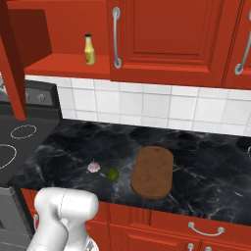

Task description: Open the cabinet. Place the bowl and condiment on the counter. Then place the lime and garlic on the cutting board.

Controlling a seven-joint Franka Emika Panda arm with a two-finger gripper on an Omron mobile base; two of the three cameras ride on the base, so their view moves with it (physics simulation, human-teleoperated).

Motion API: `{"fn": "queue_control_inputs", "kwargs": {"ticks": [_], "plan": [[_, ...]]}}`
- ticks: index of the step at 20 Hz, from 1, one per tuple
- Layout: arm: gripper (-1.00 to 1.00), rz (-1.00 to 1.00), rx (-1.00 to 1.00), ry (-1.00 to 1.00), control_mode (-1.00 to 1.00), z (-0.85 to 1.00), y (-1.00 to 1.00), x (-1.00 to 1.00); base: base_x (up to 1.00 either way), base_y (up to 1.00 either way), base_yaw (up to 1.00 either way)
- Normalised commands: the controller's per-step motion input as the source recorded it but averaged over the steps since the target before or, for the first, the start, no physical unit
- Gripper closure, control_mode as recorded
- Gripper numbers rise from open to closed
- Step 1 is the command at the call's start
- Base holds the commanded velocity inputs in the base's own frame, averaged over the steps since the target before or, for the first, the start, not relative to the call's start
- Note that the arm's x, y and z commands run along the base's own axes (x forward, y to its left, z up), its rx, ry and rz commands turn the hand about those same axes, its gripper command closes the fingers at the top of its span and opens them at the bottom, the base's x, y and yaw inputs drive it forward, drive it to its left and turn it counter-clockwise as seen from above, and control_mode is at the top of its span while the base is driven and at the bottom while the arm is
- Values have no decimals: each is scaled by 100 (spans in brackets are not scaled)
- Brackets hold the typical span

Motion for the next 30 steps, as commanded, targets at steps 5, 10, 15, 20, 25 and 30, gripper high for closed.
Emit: {"fn": "queue_control_inputs", "kwargs": {"ticks": [5, 10, 15, 20, 25, 30], "plan": [[-100, -14, 0, -58, -100, 17, -7, -100, 0, 0, 0], [-100, -13, 3, -49, -100, 39, -20, -100, 0, 0, 0], [-100, -17, 7, -42, -100, 39, -32, -100, 0, 0, 0], [-100, -15, 9, -40, -100, 32, -40, -100, 0, 0, 0], [-100, -13, 12, -26, -100, 6, -61, -100, 0, 0, 0], [-100, -2, 14, -3, -100, 0, -85, -100, 0, 0, 0]]}}
